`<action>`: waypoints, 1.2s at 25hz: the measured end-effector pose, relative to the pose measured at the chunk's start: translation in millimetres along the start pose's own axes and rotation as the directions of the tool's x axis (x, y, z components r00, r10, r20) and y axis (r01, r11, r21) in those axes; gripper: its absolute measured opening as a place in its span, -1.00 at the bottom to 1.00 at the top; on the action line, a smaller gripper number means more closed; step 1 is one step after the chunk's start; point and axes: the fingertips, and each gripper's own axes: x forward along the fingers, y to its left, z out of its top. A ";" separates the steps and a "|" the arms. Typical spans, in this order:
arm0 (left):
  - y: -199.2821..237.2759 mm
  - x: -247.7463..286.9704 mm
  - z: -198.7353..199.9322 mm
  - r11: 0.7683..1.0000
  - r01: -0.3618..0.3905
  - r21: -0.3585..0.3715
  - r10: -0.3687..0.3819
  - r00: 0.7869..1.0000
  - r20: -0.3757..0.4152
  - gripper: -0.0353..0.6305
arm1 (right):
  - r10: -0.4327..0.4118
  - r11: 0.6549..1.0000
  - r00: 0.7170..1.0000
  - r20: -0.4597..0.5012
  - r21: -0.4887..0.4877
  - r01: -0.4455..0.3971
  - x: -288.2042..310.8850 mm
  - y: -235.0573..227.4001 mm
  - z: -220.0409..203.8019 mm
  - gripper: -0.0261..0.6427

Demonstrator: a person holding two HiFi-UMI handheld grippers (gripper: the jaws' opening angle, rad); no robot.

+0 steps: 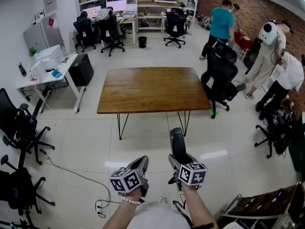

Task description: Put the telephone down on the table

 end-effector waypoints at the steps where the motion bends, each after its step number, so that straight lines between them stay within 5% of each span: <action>1: -3.1 1.2 -3.2 1.000 0.000 0.000 0.000 1.000 -0.001 -0.94 | 0.001 1.000 1.000 0.001 0.000 -0.001 -3.1 -2.8 -0.4 -0.02; 19: -40.2 7.7 -50.6 0.999 -0.050 0.011 0.050 0.999 -0.008 -0.94 | 0.049 0.999 0.999 -0.021 0.000 -0.049 -33.9 -38.4 -21.5 -0.02; 30: -18.6 47.5 -28.8 0.998 -0.053 0.019 0.053 0.999 -0.010 -0.94 | 0.039 0.999 0.999 -0.017 0.014 -0.038 1.9 -57.7 -4.1 -0.02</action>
